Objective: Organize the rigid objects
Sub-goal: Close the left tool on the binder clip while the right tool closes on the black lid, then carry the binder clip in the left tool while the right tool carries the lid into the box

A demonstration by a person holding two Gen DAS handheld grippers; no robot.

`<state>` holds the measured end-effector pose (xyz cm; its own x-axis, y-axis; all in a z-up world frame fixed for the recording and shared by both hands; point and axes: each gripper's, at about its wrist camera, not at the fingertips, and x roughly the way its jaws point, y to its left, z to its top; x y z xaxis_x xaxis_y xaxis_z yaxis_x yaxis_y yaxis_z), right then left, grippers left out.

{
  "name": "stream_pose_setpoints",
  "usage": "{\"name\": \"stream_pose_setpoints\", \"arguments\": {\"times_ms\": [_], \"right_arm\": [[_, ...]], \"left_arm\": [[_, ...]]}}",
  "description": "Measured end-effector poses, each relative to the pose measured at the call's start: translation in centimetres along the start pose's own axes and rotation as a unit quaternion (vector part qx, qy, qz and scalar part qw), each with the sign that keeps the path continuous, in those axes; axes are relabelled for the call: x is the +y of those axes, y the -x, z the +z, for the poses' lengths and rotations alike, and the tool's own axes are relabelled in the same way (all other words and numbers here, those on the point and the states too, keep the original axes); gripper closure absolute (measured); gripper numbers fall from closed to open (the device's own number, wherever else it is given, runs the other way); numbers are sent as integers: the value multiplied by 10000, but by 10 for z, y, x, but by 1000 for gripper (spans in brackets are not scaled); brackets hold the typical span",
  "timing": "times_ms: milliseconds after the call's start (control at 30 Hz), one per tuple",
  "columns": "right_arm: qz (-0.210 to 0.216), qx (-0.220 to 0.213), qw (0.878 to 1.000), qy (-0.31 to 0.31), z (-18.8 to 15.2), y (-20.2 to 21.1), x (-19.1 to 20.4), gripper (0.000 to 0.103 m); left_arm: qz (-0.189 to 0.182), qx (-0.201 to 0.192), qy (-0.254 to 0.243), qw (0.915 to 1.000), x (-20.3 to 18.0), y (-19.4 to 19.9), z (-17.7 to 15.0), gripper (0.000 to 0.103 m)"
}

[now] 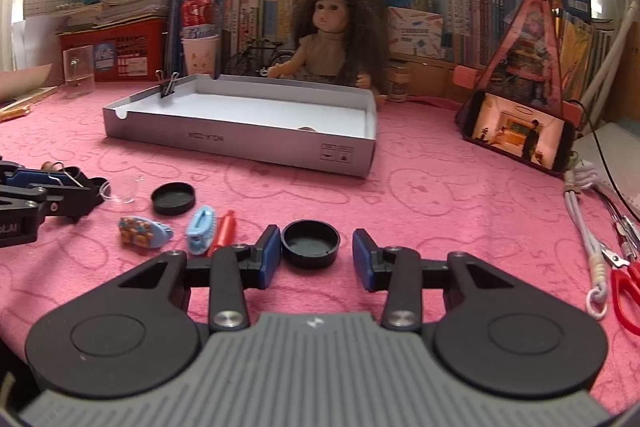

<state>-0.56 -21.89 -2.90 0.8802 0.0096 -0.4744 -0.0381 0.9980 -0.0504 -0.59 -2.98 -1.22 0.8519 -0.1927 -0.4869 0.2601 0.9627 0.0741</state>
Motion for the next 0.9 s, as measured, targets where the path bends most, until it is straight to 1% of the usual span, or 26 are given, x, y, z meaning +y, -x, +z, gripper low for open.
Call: {"name": "stream_pose_setpoints", "arguments": {"times_ms": [33, 67, 133, 267, 400, 600, 900], "right_arm": [[14, 10, 10000, -61, 0, 0, -1, 60], [14, 21, 10000, -46, 1, 0, -1, 65], [35, 6, 10000, 28, 2, 2, 1, 66], [106, 17, 9999, 4, 5, 2, 1, 66], [98, 28, 9998, -176, 13, -1, -3, 66], [-4, -27, 9995, -327, 31, -6, -10, 66], [-175, 11, 9986, -500, 55, -21, -20, 66]], "left_arm": [[19, -24, -29, 10000, -1, -1, 0, 83], [9, -23, -4, 10000, -2, -1, 1, 83], [-76, -60, 90, 9999, -1, 0, 5, 84], [-138, -237, 8, 9996, 0, 5, 15, 84], [-225, -226, 201, 9993, 9, 3, 30, 84], [-255, -165, 555, 9980, 25, -8, 51, 84], [-166, -156, 830, 9963, 51, -31, 82, 84]]}}
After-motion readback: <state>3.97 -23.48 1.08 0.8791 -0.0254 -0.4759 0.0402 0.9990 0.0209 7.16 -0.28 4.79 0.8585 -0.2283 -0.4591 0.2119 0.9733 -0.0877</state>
